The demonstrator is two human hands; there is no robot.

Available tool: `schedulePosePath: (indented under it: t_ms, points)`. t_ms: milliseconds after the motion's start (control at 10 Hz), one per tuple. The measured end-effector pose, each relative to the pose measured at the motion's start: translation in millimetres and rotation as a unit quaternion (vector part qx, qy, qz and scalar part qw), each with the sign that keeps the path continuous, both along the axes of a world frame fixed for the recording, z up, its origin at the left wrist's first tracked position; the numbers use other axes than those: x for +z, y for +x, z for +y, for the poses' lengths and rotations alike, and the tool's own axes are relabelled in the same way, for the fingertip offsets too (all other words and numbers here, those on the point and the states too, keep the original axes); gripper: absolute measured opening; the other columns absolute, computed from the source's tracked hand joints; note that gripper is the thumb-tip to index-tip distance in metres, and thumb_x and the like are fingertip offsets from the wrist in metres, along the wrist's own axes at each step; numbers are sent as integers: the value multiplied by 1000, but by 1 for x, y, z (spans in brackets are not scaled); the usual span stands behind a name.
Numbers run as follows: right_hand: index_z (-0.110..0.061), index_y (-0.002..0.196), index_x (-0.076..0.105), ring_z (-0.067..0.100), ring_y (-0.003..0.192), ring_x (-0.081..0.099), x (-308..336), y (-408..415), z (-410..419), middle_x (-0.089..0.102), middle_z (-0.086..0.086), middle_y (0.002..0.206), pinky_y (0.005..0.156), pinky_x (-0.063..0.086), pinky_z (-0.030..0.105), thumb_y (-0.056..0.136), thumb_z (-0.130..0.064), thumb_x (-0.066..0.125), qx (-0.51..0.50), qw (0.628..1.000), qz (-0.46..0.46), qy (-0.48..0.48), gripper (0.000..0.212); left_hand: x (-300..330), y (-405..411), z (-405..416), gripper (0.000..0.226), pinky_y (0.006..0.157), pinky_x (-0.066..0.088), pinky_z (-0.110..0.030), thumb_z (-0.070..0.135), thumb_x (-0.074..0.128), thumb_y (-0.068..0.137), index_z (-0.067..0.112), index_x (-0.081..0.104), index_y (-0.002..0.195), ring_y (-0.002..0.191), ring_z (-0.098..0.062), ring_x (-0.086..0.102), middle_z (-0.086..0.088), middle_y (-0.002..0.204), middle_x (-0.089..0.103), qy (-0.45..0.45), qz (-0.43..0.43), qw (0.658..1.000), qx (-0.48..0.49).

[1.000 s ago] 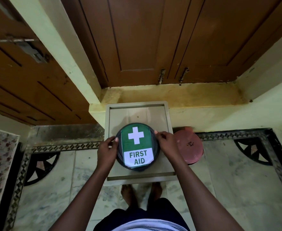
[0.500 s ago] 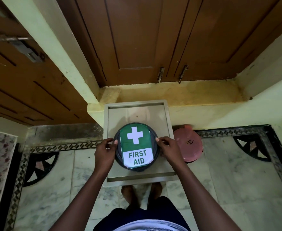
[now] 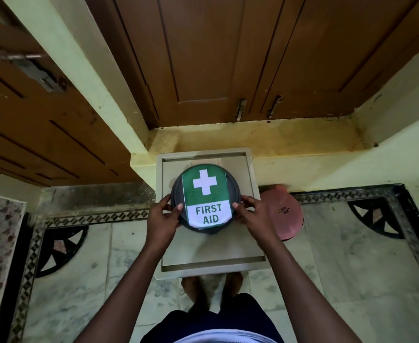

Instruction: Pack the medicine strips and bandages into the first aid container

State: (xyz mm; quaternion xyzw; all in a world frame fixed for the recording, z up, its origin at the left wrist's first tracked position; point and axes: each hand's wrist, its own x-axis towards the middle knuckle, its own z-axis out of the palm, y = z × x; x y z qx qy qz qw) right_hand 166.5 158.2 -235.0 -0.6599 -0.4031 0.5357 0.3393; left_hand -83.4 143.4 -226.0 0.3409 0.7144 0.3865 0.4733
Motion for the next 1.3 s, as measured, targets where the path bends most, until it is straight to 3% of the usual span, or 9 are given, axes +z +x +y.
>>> schedulePosePath:
  t_ms: [100,200,400,600,800,900,1000,1200,1300]
  points:
    - [-11,121,69,23,79,71,6,-4,24,65,9,93,66,59,28,96,-17,71,-1,1000,6,18,26,9,2,27,36,75,63,-39,9,60,101,9,59,138,82,-21,70,-3,94,63,27,22,999,-38]
    - [-10,119,68,23,81,71,9,-9,45,67,7,91,70,62,32,97,-15,69,-6,1000,2,14,23,11,1,48,28,82,63,-48,6,56,103,4,64,130,87,-28,70,2,92,67,39,44,996,-64]
    - [-29,94,72,28,86,76,0,-19,67,77,3,89,85,62,55,92,-23,71,-10,1000,-14,-15,7,-10,-11,71,33,81,62,-57,27,58,98,17,66,129,93,-33,72,-14,105,70,29,90,992,-79]
    - [-12,130,67,24,90,74,-2,-19,63,77,6,103,89,61,52,89,-37,71,-23,999,-23,-33,49,-2,-6,67,22,82,63,-55,21,63,100,17,67,121,95,-32,72,-10,100,69,24,67,996,-56]
    - [-8,129,67,27,94,73,4,-21,57,76,8,103,88,61,51,96,-31,69,-38,998,-43,-16,40,4,-8,60,30,83,63,-51,26,64,99,15,64,127,95,-29,72,-5,98,69,8,63,996,-65]
    - [-7,128,66,23,93,69,12,-23,49,72,6,97,89,58,44,95,-34,71,-54,993,-108,1,43,6,-10,56,43,82,53,-36,34,63,99,11,60,135,101,-28,68,-10,112,66,-6,145,989,-41]
    - [-7,121,67,22,86,68,29,-27,34,70,5,87,83,54,36,95,-28,72,-89,985,-145,42,34,27,-3,42,33,79,43,-28,27,64,99,11,63,129,104,-19,61,-9,120,62,56,196,979,-1]
    - [-12,100,75,8,86,71,83,-51,-5,76,-2,91,74,56,20,93,-16,72,-101,977,-113,153,9,78,15,2,19,81,58,-29,21,66,98,17,67,117,104,-6,64,3,113,66,197,134,971,-3]
    - [-15,99,76,7,85,72,116,-64,-28,77,-4,90,73,59,22,93,-15,72,-126,970,-53,200,7,110,23,-20,19,81,58,-24,20,66,98,16,68,116,103,-5,65,3,111,68,264,124,957,4]
